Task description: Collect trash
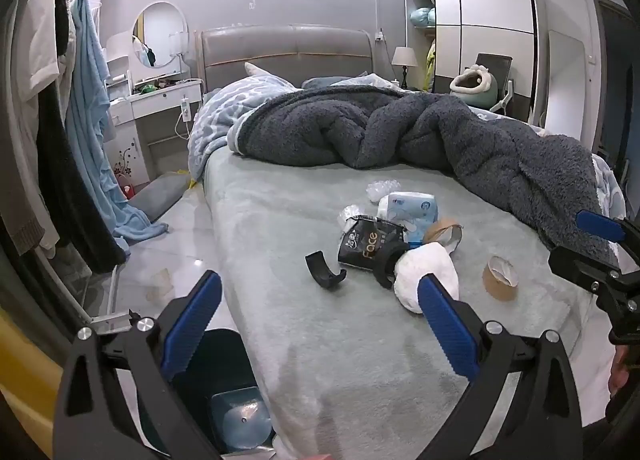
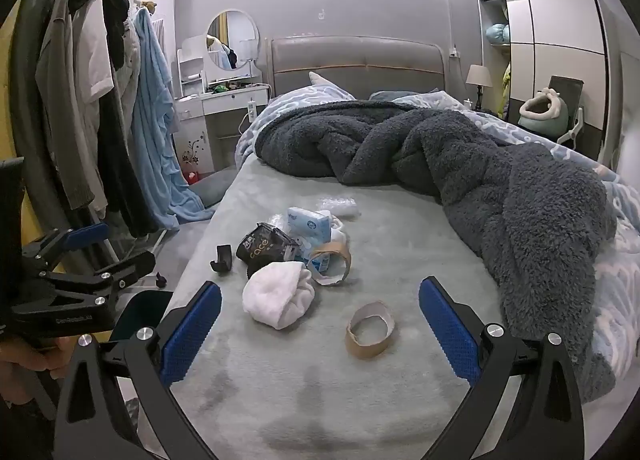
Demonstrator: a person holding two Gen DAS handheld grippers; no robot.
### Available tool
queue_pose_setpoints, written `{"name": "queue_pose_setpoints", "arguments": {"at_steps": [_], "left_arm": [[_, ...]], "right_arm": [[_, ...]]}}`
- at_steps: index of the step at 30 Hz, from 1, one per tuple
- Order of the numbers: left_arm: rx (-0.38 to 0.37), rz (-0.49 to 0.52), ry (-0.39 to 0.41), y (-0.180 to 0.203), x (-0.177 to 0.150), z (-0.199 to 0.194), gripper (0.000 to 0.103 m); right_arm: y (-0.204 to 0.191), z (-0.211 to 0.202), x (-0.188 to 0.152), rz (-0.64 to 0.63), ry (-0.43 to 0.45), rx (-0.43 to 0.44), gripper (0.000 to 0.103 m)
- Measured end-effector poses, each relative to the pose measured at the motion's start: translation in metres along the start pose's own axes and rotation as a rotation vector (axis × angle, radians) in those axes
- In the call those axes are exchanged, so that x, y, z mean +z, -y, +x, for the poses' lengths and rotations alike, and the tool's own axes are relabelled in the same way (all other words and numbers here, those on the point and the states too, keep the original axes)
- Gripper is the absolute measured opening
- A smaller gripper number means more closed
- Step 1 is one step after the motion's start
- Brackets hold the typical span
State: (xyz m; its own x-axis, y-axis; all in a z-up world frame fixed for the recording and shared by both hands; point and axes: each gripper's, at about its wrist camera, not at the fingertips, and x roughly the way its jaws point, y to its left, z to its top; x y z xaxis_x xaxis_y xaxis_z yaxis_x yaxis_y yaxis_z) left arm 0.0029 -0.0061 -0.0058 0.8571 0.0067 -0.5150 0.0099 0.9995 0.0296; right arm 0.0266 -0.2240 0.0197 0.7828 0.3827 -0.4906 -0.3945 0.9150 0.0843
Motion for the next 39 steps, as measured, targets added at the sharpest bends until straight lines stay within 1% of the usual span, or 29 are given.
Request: {"name": "queue_pose_setpoints", "arguments": {"at_steps": [39], "left_arm": [[0.001,0.003,-0.006,0.0019,-0.0004,0.0026,0.1]], "right_arm": [[0.002,0.001,-0.0043,-0.009,-0.013,0.009,0.1]]}}
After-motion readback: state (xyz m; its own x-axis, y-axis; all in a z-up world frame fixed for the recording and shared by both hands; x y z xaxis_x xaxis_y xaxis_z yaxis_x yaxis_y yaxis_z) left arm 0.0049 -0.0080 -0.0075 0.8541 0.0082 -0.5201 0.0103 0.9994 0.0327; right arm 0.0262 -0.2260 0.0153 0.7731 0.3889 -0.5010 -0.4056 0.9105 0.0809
